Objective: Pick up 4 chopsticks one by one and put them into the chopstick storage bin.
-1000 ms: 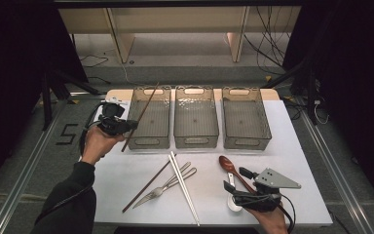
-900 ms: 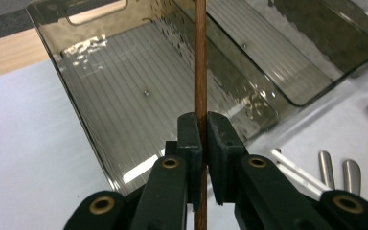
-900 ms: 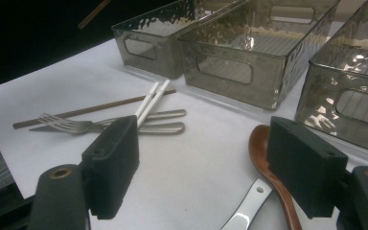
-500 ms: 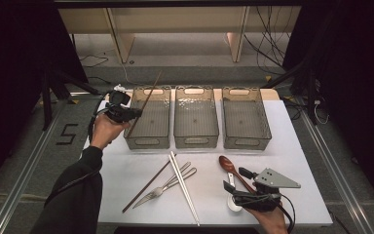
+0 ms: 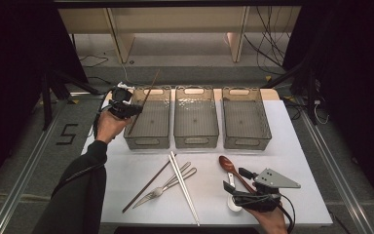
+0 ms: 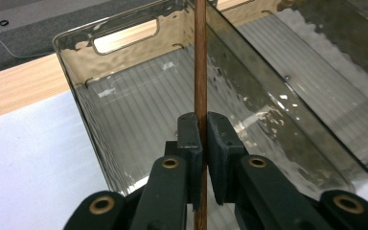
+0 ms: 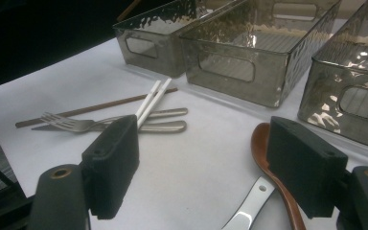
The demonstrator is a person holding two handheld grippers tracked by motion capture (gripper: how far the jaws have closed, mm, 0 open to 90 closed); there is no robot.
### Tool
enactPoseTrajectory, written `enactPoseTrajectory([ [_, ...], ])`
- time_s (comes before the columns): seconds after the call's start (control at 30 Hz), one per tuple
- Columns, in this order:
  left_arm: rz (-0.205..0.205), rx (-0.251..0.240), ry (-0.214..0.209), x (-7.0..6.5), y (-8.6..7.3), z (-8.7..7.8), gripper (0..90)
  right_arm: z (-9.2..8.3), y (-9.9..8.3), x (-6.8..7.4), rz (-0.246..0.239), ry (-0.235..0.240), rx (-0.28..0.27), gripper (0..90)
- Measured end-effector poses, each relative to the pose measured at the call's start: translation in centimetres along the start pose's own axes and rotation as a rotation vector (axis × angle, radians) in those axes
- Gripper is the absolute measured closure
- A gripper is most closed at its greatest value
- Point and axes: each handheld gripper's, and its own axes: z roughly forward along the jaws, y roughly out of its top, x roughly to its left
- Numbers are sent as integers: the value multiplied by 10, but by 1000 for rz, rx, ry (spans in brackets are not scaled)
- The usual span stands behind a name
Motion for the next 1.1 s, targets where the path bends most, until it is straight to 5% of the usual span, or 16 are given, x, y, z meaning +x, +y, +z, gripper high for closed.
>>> enactPoseTrajectory([
  [0.5,6,58,30,2,-11,18,839,0,0,0,-4,1,0,280],
  [0.7,-25,65,41,3,-15,24,823,0,0,0,-3,3,1,280],
  [0.8,-48,77,24,3,-15,22,675,-1,0,0,2,2,1,280],
  [1.1,-96,86,-49,-6,-18,-9,429,-1,0,0,2,-4,1,280],
])
